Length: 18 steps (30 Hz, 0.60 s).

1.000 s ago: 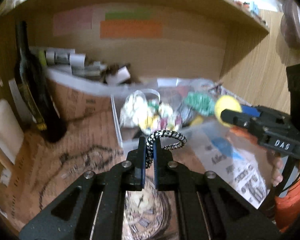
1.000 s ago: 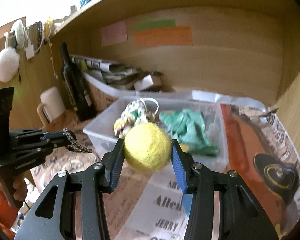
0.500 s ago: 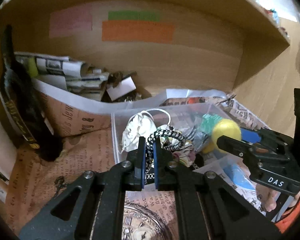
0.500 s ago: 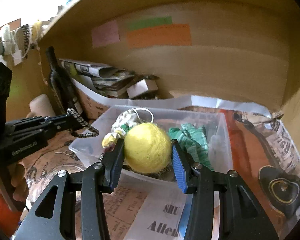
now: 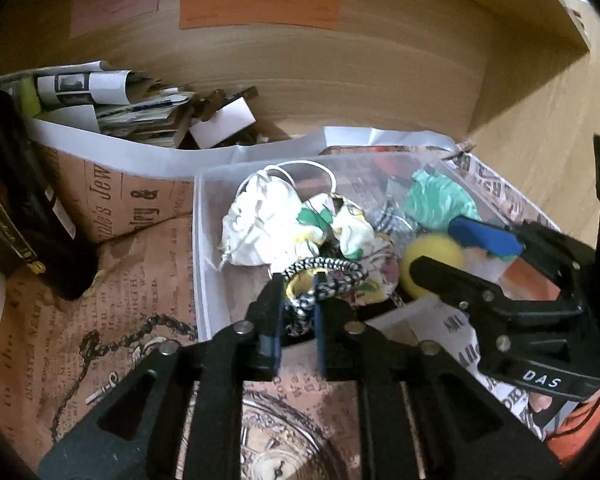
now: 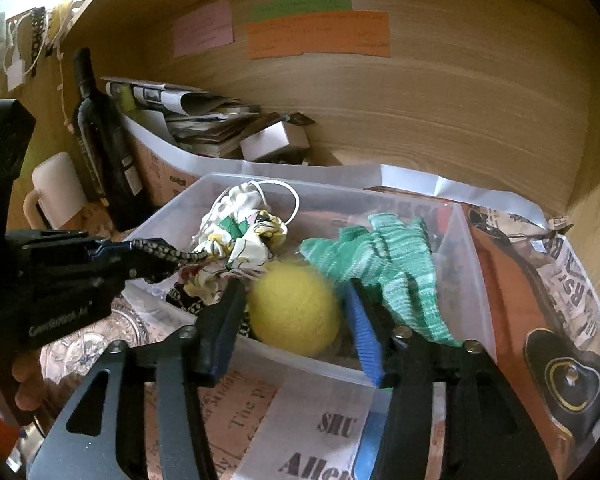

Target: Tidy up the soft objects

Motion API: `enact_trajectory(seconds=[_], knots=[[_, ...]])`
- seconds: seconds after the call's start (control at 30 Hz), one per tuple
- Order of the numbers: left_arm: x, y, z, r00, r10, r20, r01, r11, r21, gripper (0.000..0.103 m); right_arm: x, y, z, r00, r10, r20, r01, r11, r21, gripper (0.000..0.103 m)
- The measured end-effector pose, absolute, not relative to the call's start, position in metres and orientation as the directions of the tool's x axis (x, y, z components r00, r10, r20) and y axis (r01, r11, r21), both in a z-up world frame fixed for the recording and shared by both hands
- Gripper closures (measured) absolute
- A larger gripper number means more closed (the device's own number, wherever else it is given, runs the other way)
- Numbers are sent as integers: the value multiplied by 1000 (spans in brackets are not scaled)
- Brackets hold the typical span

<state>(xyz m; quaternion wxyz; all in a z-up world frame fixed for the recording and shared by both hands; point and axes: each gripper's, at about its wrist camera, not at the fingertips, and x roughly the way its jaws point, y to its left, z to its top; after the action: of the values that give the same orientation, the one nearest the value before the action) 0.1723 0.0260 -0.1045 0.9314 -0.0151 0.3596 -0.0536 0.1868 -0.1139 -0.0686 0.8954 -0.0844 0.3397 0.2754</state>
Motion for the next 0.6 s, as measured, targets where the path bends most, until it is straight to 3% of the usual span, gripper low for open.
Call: enact_trajectory(seconds=[0.1,0.13,0.2,0.37,0.6], knots=[[164,25,-101,748,-104,-656,92,994,-53,66,183,-112,-67,618,443,-650,-559,829,34,33],[160,26,-100,752,-105,-651,92,994,-54,56,182,-113,-66,620,446,-646,-561,827,32,33],[154,27,-96,757,-108,-645,93,994,-57,47,179,-112,-64,623,449,-641,-563,826,31,32],[141,28,-84,774,-114,-623,99,993,-59,46,172,-121,-51,638,468,-612,-554,831,57,32],[110,35,-35,868,-126,-481,81,990,-112,46,153,-140,-11,708,495,-504,-537,840,70,32]])
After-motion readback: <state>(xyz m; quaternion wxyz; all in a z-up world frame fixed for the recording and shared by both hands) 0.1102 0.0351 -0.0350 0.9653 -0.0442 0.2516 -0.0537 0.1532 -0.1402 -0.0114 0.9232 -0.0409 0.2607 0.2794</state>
